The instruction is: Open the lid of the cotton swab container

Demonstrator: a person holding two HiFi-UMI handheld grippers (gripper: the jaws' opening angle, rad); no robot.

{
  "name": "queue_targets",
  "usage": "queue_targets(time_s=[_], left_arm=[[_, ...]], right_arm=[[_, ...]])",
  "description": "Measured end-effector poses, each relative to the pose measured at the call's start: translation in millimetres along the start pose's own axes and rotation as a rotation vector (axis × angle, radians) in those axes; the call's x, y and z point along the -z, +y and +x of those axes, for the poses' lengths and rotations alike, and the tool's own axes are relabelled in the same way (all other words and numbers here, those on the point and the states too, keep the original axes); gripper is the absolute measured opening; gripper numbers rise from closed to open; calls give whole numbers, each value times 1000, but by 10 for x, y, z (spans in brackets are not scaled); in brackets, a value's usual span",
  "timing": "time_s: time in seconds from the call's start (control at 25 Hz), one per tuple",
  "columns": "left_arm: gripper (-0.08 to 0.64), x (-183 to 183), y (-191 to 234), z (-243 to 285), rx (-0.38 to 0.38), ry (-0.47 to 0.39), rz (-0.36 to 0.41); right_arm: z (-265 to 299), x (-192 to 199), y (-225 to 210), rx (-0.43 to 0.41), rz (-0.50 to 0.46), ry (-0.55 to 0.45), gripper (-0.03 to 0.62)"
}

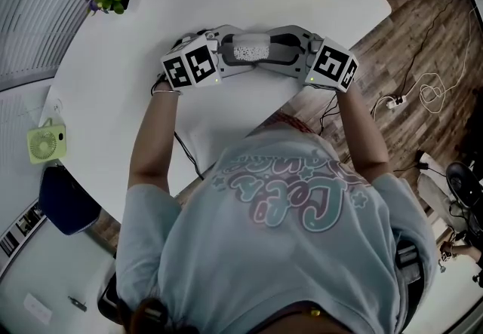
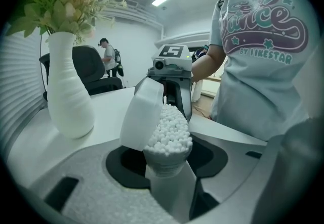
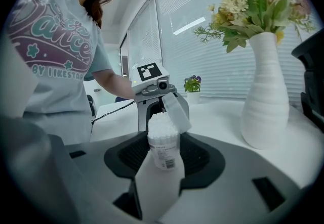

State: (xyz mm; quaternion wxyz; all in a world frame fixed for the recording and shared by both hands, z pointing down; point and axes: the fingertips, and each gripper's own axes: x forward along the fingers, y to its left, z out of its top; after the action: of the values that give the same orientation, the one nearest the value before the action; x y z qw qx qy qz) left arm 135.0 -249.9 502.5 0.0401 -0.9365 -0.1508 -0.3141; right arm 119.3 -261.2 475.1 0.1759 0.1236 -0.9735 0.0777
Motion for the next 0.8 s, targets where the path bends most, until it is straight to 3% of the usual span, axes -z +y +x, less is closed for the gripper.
queue_targets(time_s=[0.28, 0.8], left_arm=[[196, -24, 13, -18, -12, -5, -7], [219, 41, 50, -135, -117, 7, -56]], right_arm=[[16, -4, -8, 4, -2, 18, 202], [-11, 3, 5, 67, 9, 24, 236]])
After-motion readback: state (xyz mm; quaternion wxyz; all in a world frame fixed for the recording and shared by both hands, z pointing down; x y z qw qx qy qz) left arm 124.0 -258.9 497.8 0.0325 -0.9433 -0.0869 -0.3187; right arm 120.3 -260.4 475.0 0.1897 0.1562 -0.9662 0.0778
